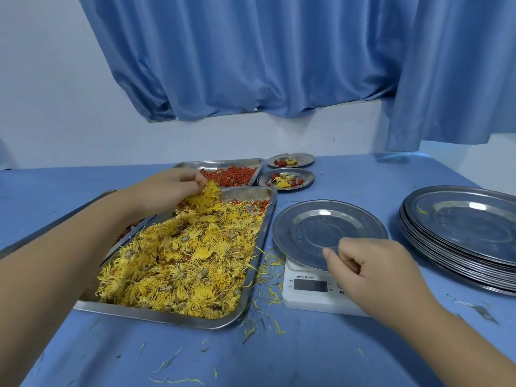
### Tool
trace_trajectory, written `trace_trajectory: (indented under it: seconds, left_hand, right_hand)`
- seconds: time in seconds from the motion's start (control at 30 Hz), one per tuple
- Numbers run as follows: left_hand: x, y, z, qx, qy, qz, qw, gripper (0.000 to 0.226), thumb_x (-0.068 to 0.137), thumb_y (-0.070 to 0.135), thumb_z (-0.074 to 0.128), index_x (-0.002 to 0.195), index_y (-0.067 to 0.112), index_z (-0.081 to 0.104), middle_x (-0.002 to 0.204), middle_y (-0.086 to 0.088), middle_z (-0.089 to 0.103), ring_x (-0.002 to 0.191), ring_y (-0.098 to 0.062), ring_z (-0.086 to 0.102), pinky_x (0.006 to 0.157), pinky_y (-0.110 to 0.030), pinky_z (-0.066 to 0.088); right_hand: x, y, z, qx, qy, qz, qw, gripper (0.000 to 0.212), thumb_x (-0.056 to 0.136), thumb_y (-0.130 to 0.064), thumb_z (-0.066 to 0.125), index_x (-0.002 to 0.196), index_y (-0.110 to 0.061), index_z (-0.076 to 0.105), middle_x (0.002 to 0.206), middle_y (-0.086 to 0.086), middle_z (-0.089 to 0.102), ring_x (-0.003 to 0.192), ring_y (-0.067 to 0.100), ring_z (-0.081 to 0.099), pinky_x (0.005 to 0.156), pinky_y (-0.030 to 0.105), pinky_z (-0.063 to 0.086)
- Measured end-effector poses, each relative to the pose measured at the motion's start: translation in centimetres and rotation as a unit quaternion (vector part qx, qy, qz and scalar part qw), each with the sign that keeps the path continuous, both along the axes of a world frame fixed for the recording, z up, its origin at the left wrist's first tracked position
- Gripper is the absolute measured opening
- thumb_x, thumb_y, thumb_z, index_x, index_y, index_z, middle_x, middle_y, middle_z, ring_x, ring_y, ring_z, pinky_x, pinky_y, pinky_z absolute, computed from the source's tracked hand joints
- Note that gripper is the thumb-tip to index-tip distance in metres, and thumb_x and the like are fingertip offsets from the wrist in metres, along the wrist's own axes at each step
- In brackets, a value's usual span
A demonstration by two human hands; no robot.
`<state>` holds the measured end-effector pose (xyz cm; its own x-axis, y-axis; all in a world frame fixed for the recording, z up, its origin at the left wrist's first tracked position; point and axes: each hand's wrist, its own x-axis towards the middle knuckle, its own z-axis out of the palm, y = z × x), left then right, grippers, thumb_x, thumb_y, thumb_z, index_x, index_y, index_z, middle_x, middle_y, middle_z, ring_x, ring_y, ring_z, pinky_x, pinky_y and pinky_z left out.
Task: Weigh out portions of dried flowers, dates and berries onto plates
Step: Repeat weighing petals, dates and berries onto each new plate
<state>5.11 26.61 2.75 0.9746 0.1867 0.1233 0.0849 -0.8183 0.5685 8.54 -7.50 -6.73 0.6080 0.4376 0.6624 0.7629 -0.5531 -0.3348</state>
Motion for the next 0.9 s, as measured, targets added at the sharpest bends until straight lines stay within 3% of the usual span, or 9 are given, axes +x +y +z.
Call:
trace_trajectory:
  seconds: [0.13,0.2,0.3,0.4,0.47,0.53,0.63,0.9]
  left_hand:
    - [0.4,-1.9,0.6,-0.040,-0.016,-0.005,0.999,0.024,0.100,0.023,0.047,0.088,0.031,0.066,0.081,0.012,0.058,0.081,-0.020,0.061,0.090,-0.046,0.052]
    - [0.7,-3.1,0.6,-0.053,-0.040,-0.011,0.998,0.023,0.100,0.022,0.048,0.093,0.031,0.068,0.093,0.012,0.065,0.082,-0.018,0.064,0.081,-0.037,0.054]
    - [1.3,-5.6,0.3,-0.085,-0.057,-0.042,0.994,0.028,0.099,0.020,0.050,0.090,0.039,0.069,0.082,0.019,0.069,0.074,-0.003,0.065,0.062,-0.018,0.051]
    - [2.5,-8.8,-0.7,-0.073,-0.043,-0.078,0.993,0.022,0.096,0.024,0.053,0.097,0.040,0.068,0.090,0.019,0.070,0.079,0.001,0.065,0.071,-0.023,0.053]
    - [3.6,-11.0,-1.7,-0.060,-0.035,-0.100,0.993,0.018,0.095,0.026,0.054,0.103,0.038,0.066,0.098,0.014,0.069,0.078,0.005,0.064,0.069,-0.018,0.049]
    - [4.9,-13.2,-2.6,-0.068,-0.031,-0.118,0.990,0.020,0.093,0.022,0.055,0.103,0.035,0.065,0.098,0.004,0.069,0.075,0.001,0.062,0.070,-0.017,0.048]
    - [6.5,-15.4,-3.8,-0.079,-0.027,-0.129,0.988,0.022,0.089,0.014,0.058,0.102,0.031,0.064,0.100,-0.001,0.066,0.085,-0.009,0.064,0.079,-0.024,0.049]
    - [7.7,-15.1,-4.9,-0.049,0.019,-0.157,0.986,0.027,0.081,0.026,0.075,0.102,0.038,0.062,0.108,0.014,0.067,0.102,0.000,0.062,0.089,-0.021,0.049]
  right_hand:
    - [0.2,-0.1,0.2,0.009,-0.004,0.007,1.000,0.059,0.081,-0.019,0.068,0.053,-0.024,0.016,0.042,-0.006,0.018,0.041,0.011,0.022,0.043,0.029,0.026]
    - [0.3,-0.3,0.3,0.017,-0.004,0.007,1.000,0.059,0.082,-0.018,0.068,0.053,-0.023,0.017,0.043,-0.006,0.018,0.042,0.013,0.022,0.043,0.029,0.026]
    - [0.5,-0.6,0.6,0.024,-0.012,-0.004,1.000,0.060,0.082,-0.018,0.069,0.054,-0.024,0.016,0.043,-0.006,0.017,0.042,0.014,0.022,0.042,0.030,0.029]
    - [1.1,-1.2,0.9,0.049,-0.012,-0.021,0.999,0.060,0.082,-0.018,0.068,0.053,-0.024,0.016,0.043,-0.005,0.017,0.042,0.015,0.022,0.043,0.031,0.029]
    - [1.5,-1.7,1.0,0.071,-0.003,-0.036,0.997,0.057,0.083,-0.020,0.066,0.053,-0.023,0.017,0.043,-0.005,0.017,0.043,0.016,0.022,0.044,0.031,0.028]
    - [2.0,-2.3,1.0,0.092,0.009,-0.050,0.994,0.055,0.083,-0.022,0.064,0.052,-0.021,0.018,0.044,-0.004,0.018,0.045,0.017,0.022,0.045,0.032,0.027]
    - [2.6,-3.0,0.9,0.104,0.027,-0.068,0.992,0.053,0.083,-0.023,0.063,0.052,-0.020,0.020,0.045,-0.002,0.020,0.046,0.019,0.024,0.045,0.035,0.031]
    - [2.8,-3.2,0.9,0.106,0.039,-0.050,0.992,0.054,0.084,-0.025,0.062,0.051,-0.021,0.019,0.044,-0.003,0.020,0.046,0.017,0.023,0.046,0.034,0.030]
